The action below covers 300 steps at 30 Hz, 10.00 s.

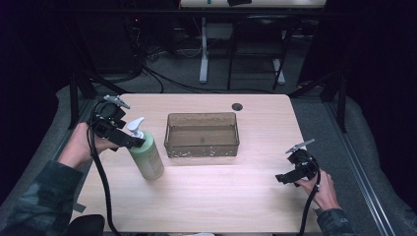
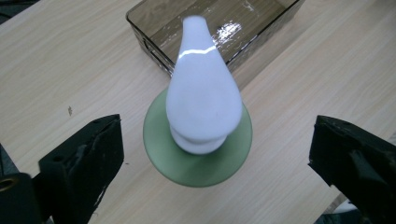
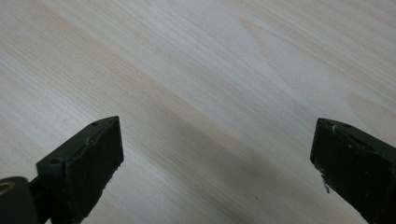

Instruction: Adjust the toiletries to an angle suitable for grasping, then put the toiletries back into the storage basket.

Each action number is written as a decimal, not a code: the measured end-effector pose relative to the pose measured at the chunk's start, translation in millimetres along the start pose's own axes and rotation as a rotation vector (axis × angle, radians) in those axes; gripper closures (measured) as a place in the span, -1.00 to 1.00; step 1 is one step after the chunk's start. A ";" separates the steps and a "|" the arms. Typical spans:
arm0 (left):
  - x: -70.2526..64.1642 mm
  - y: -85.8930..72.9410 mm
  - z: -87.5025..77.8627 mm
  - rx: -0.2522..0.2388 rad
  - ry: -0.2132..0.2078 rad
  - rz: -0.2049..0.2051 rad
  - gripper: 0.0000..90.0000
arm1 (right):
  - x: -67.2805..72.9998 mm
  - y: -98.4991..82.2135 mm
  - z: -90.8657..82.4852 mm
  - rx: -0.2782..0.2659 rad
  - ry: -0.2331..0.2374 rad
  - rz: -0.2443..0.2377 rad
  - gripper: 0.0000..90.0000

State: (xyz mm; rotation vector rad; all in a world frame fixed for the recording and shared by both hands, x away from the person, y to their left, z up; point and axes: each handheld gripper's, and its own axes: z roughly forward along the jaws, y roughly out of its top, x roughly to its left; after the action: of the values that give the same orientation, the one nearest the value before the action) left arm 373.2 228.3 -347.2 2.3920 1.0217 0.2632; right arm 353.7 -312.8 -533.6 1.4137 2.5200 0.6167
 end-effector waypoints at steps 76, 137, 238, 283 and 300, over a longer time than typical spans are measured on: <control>-3.1 52.4 -18.4 0.191 0.051 0.129 0.39 | -0.2 -1.1 -1.1 0.001 -0.019 -0.019 -0.98; -18.5 102.4 -59.6 0.214 0.075 0.239 0.39 | -0.8 -1.6 0.6 0.014 -0.023 -0.028 -1.00; -40.9 200.7 -16.4 0.243 0.037 0.330 0.39 | 1.0 -2.1 -1.2 0.007 -0.024 -0.054 -0.96; -26.0 199.7 20.6 0.198 0.044 0.277 0.39 | 1.8 -2.9 -1.9 0.005 -0.023 -0.049 -0.94; -15.9 189.5 41.4 0.187 0.045 0.257 0.39 | 2.7 -3.4 -3.1 0.001 -0.028 -0.051 -0.94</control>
State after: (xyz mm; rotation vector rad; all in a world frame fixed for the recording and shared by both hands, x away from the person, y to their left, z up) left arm 494.1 91.1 -280.7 2.7010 0.7866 0.3269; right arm 348.6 -312.8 -532.2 1.3441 2.5262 0.5825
